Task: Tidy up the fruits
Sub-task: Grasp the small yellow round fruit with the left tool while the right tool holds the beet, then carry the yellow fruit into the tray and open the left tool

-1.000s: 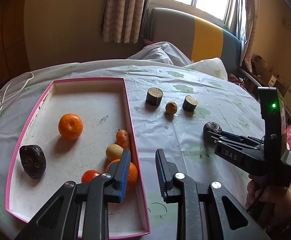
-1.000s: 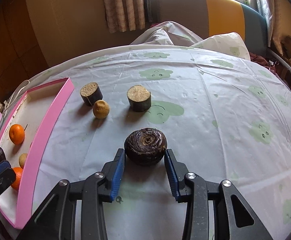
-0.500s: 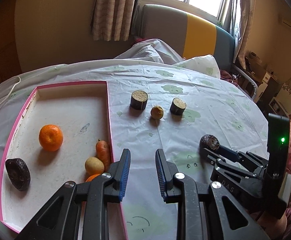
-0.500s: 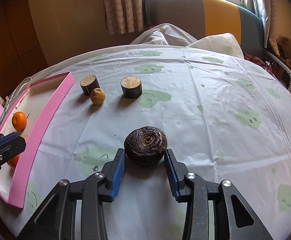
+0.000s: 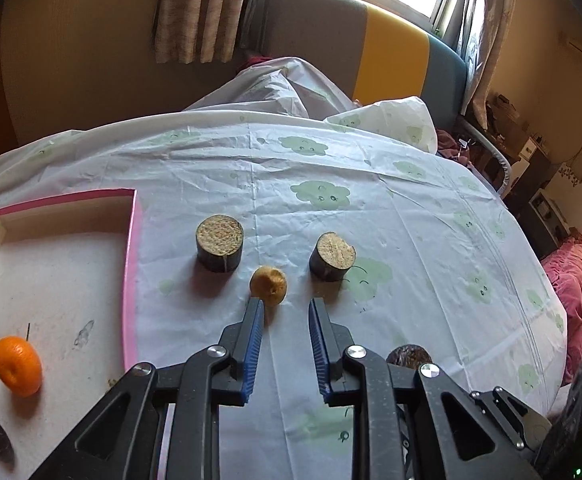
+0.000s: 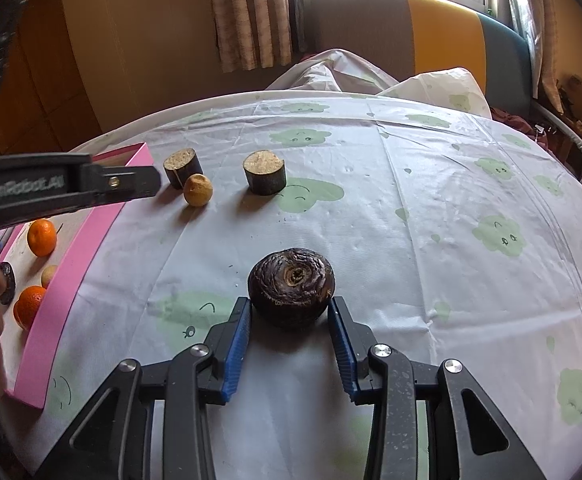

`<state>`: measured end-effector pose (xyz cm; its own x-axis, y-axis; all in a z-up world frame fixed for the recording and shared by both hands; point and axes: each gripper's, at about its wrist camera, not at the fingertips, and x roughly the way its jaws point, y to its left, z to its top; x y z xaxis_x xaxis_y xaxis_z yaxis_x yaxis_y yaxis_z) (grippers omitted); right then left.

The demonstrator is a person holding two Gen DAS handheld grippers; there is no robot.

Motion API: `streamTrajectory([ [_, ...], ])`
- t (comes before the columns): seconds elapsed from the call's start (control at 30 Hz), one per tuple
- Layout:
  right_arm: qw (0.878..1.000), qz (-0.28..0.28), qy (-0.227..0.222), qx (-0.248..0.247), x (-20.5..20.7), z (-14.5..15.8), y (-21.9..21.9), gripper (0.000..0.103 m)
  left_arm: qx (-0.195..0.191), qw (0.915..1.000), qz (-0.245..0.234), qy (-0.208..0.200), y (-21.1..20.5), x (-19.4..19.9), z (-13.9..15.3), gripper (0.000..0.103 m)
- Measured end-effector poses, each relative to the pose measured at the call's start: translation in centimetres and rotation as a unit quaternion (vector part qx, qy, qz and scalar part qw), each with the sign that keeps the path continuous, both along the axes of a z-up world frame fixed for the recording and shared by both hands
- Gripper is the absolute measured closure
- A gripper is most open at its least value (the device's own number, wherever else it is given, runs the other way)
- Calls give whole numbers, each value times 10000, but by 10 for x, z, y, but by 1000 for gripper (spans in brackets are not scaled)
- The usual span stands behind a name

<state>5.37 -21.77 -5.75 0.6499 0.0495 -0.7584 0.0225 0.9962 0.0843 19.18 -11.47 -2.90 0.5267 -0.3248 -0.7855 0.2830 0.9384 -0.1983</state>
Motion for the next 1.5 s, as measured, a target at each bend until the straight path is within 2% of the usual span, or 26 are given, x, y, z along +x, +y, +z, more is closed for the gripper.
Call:
streamTrajectory([
  [0.17, 10000, 4, -21, 36, -1, 0, 0, 63, 270, 9996, -7, 100, -16, 20, -16, 80],
  [0.27, 10000, 9, -31, 58, -1, -1, -1, 63, 426, 9991, 22, -73, -21, 26, -15, 80],
  [0.73, 10000, -13, -40, 75, 0, -1, 0, 63, 199, 9996, 220, -19, -5, 20, -17, 79],
  [1.0, 10000, -11, -42, 82, 0, -1, 0, 63, 516, 9985, 190, 41, -15, 28, -27, 78],
  [1.07, 10000, -10, -38, 70, 0, -1, 0, 63, 457, 9987, 202, 66, -15, 29, -29, 77],
  [1.27, 10000, -7, -50, 47, -1, -1, 0, 63, 501, 9986, 46, -167, -16, 15, -25, 78],
  [1.5, 10000, -3, -58, -32, 0, -1, 2, 63, 321, 9986, 76, -421, -5, -16, -6, 79],
])
